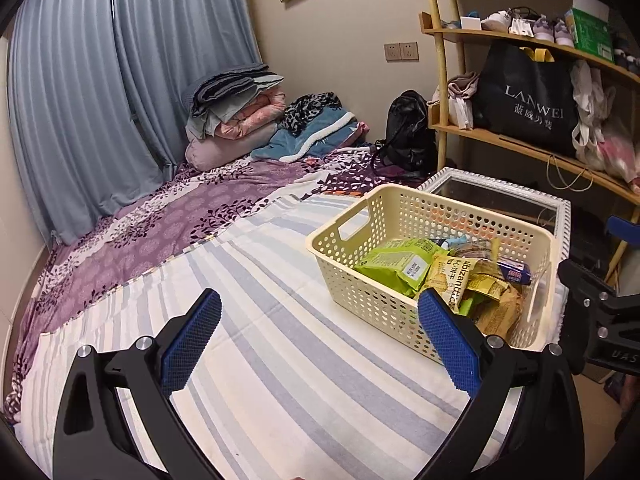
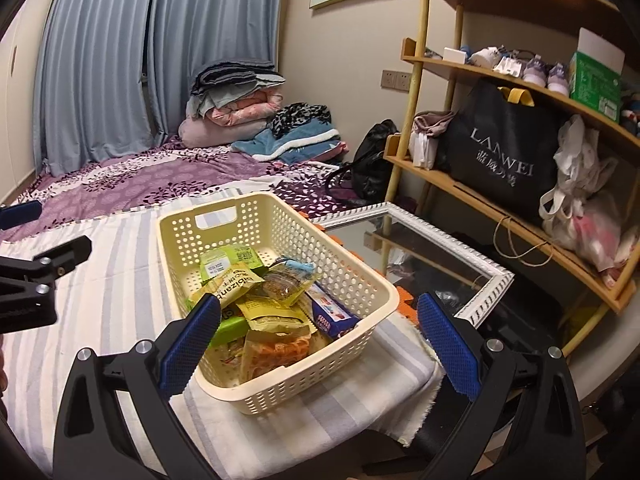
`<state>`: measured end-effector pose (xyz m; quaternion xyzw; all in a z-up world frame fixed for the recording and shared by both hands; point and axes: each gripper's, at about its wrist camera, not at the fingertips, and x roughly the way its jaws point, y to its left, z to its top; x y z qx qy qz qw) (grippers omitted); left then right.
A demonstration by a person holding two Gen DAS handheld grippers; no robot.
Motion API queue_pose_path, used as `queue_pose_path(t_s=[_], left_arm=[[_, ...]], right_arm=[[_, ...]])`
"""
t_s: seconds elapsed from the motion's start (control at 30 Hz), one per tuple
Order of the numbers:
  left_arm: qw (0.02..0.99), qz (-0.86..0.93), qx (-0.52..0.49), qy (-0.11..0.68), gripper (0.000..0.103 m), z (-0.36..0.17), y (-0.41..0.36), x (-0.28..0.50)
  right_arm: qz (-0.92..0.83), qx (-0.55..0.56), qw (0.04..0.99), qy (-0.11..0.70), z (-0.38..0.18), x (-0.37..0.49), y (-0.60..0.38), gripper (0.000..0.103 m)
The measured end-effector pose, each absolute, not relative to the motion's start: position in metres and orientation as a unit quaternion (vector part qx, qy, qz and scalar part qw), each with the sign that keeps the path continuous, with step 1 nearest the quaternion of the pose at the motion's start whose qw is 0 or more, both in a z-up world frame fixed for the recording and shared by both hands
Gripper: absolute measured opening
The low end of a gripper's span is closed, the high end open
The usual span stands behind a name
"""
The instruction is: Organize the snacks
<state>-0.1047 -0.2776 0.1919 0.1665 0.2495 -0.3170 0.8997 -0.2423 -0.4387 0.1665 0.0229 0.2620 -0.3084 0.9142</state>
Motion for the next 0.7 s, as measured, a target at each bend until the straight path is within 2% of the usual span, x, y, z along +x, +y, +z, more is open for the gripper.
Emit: queue_pose_path(t_s=[0.13,0.37,0.7], left_arm=[[0.895,-0.319,0.165,0.264,0.100,0.189,-0.275,-0.103],[0.900,-0.292,0.216,0.243,0.100,0.181,-0.284,-0.113],[0.892,-0.297,0.207,0.271,0.100,0.172,-0.284,-0.105]], right_arm=[[-0.316,0.012,0.914,0.256,0.168,-0.243,-0.436,0.098],[-0.310,0.010,0.913,0.263,0.165,-0.240,-0.434,0.098],[-0.295,0.002,0.912,0.284,0.153,-0.232,-0.431,0.098]])
